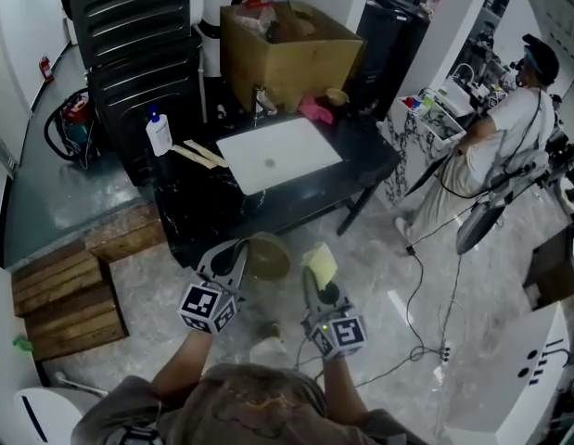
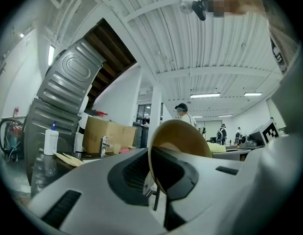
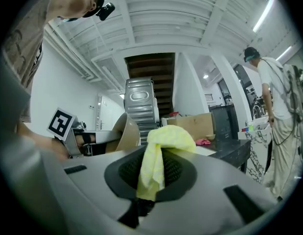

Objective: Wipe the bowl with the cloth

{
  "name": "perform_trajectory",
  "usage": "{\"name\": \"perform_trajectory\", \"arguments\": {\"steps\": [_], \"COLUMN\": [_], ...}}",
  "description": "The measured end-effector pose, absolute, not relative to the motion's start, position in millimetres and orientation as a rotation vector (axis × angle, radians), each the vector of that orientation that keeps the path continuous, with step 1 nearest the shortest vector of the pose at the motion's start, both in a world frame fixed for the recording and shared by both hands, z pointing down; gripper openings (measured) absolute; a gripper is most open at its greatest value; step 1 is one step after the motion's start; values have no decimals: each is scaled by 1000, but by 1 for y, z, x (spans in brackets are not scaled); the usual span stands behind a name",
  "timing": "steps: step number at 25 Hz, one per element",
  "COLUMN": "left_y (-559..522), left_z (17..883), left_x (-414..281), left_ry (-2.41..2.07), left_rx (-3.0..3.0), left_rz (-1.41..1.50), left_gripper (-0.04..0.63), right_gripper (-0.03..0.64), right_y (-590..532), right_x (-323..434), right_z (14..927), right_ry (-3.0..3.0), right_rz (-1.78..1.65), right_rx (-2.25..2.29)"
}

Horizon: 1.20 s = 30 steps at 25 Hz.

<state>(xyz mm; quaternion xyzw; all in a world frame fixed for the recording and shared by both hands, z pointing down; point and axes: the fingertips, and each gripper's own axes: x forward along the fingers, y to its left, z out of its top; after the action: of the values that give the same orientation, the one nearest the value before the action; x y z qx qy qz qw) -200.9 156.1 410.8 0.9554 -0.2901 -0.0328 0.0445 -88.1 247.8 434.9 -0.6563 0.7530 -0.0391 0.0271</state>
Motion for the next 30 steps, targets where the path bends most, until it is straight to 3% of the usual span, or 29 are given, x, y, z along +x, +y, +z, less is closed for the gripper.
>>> {"name": "perform_trajectory", "arguments": {"steps": [9,30], "left_y": [102,-45], "left_z": [401,409], "left_x": [-140,-73], "left_ry": [-993,-1117], "left_rx": [2881,2847], "left_rz": [-125,-145], "left_gripper": [18,20], "right_gripper": [18,18], "right_y": [190,54], "right_x": [-25,54], "right_z": [425,444], "right_ry": [2445,2525], "right_rz": [-130,-162], "right_rx": [-1932,-1900]}}
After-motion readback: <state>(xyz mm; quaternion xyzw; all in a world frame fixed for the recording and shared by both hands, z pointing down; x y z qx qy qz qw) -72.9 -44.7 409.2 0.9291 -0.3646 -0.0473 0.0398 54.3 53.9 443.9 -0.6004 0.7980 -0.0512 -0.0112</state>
